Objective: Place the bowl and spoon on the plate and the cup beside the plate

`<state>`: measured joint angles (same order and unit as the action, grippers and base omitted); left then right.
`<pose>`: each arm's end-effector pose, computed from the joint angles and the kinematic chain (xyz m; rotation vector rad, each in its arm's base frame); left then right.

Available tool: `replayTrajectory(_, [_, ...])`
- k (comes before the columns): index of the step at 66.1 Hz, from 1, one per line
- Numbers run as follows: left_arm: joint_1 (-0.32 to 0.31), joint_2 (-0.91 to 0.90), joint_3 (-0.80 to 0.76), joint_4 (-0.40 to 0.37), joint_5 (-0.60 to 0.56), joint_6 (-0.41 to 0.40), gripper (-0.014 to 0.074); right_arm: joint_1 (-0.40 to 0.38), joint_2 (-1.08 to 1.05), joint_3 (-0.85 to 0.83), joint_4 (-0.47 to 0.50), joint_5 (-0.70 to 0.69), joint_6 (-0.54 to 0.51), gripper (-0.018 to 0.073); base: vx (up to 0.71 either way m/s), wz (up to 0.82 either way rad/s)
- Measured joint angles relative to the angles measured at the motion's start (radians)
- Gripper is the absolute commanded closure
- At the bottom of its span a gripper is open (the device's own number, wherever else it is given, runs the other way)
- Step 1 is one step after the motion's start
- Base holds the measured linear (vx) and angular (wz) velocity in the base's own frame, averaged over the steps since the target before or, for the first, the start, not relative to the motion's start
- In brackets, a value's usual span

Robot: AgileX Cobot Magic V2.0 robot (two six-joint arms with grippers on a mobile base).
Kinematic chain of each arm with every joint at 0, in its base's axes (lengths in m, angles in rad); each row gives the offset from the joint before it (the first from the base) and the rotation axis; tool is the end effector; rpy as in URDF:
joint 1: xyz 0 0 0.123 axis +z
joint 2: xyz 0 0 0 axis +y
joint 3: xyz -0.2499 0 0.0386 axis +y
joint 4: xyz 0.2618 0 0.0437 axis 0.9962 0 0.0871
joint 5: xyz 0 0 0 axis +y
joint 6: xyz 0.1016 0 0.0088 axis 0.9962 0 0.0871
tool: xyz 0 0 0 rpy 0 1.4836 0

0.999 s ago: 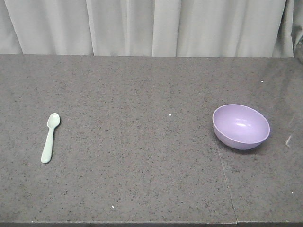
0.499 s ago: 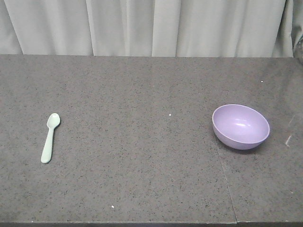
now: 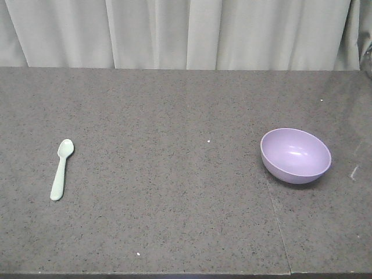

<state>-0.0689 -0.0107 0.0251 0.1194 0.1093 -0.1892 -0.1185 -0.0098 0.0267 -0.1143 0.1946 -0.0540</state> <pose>0.1138 -0.0065 0.1951 -0.0114 1.6073 -0.0976 0.1123 -0.0157 0.1858 -0.0239 1.6990 -0.2316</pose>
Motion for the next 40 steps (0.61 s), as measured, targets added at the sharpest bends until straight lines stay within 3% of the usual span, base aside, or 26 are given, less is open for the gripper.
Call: replayTrajectory(40, [0.0, 0.0, 0.0, 0.0, 0.0, 0.0, 0.0602, 0.0, 0.0, 0.0, 0.0, 0.0, 0.0, 0.0565, 0.0, 0.0])
